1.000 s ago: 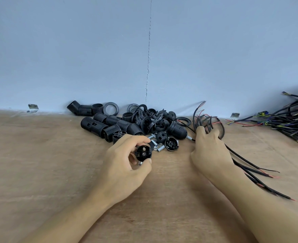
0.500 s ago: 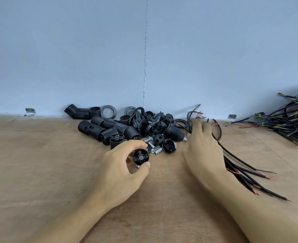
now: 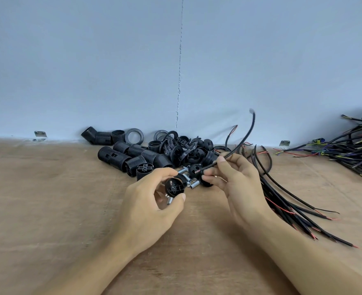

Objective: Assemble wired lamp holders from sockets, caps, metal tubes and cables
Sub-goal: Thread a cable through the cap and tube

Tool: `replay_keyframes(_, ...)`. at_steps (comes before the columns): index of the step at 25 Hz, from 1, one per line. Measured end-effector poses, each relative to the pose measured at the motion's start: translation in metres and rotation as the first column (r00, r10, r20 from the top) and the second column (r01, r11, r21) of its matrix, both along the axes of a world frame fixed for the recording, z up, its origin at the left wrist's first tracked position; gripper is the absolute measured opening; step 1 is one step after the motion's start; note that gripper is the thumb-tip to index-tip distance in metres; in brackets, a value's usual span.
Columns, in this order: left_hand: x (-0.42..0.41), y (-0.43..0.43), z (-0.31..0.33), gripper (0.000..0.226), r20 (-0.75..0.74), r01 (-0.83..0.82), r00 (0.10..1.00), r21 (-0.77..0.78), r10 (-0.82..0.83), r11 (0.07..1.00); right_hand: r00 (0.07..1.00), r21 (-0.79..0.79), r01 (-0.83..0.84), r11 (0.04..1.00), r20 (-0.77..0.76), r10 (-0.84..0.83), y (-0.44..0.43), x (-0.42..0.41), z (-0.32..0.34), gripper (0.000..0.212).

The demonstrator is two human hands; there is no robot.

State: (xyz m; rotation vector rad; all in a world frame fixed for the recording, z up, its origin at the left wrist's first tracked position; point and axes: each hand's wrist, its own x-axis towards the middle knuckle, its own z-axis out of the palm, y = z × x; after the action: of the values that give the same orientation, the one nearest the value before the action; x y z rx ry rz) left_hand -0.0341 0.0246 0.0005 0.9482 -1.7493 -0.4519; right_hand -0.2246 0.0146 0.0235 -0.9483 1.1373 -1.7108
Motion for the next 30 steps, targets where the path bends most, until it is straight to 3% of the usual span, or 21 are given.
replay_keyframes(4, 0.0012, -0.0021, -0.002, 0.041, 0.038, -0.035, 0.999, -0.016, 0.035, 0.999, 0.987, -0.034, -0.106, 0.994, 0.119, 0.109, 0.0022, 0.0023, 0.0014, 0.011)
replay_keyframes(22, 0.0006, -0.0059, -0.0044, 0.039, 0.002, 0.019, 1.0, -0.05, -0.019, 0.999, 0.955, -0.049, -0.275, 0.96, 0.106, 0.279, 0.0043, 0.006, -0.0024, 0.014)
replay_keyframes(30, 0.0006, -0.0088, -0.0073, 0.041, -0.009, 0.02, 1.0, -0.065, -0.021, 0.998, 0.924, -0.046, -0.326, 0.944, 0.197, 0.328, 0.0032, 0.0061, -0.001, 0.016)
